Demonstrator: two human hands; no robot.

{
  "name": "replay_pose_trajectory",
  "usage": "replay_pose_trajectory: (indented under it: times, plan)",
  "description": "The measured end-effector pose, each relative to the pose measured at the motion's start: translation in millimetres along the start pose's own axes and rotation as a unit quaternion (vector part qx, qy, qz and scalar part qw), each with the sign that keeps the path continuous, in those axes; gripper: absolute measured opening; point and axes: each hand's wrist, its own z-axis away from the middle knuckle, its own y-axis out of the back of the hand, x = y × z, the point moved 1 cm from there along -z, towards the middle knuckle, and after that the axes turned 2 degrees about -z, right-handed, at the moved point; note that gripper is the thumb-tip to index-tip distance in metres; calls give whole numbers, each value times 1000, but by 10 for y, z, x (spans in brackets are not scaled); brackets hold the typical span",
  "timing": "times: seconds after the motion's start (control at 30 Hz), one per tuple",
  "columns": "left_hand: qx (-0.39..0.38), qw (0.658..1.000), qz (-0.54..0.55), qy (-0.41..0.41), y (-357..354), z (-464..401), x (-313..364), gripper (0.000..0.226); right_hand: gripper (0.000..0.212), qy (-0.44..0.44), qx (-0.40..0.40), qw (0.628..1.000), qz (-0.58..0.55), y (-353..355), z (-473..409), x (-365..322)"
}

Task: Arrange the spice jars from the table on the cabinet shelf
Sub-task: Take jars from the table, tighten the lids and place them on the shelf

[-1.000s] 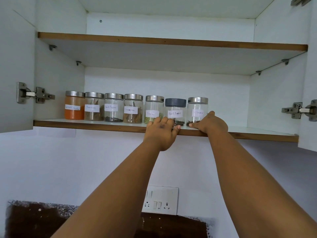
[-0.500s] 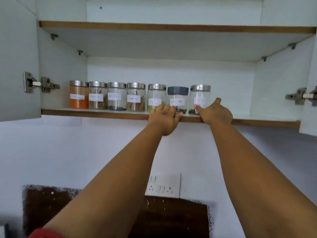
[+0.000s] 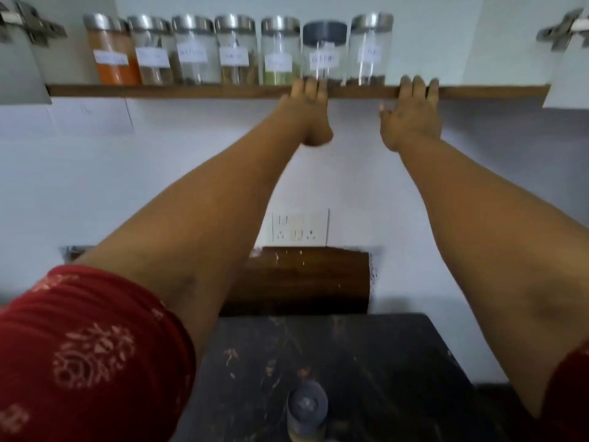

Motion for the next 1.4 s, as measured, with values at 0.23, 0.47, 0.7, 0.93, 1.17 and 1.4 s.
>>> replay_pose_trajectory:
  times: [0.23,0.47,0.7,0.93,1.17,1.4]
  plan:
    - [51,930,362,-48,-490,787,-105,72,89,-206,-259,935,-128,-978,1466,81]
    - [-226,820,520,74,-2169,2352,125,62,81,-327,-324,882,-102,-1539,3686,390]
    - [-359,764,530,82,-2933,3802,140,63,109,-304,-449,840,22,-1340,4768,-59]
    - [-365,767,526,36,-2869,4137,-61,54,89,-359,-486,795,54,-1165,5421,-212]
    - [-387,739,552,27,-2812,4418,-3,47,71,-406,-337,848,56,-892,5281,-268]
    - [-262,810,523,49,-2520,4399,36,129,70,-406,-351,839,-94,-856,4639,-838]
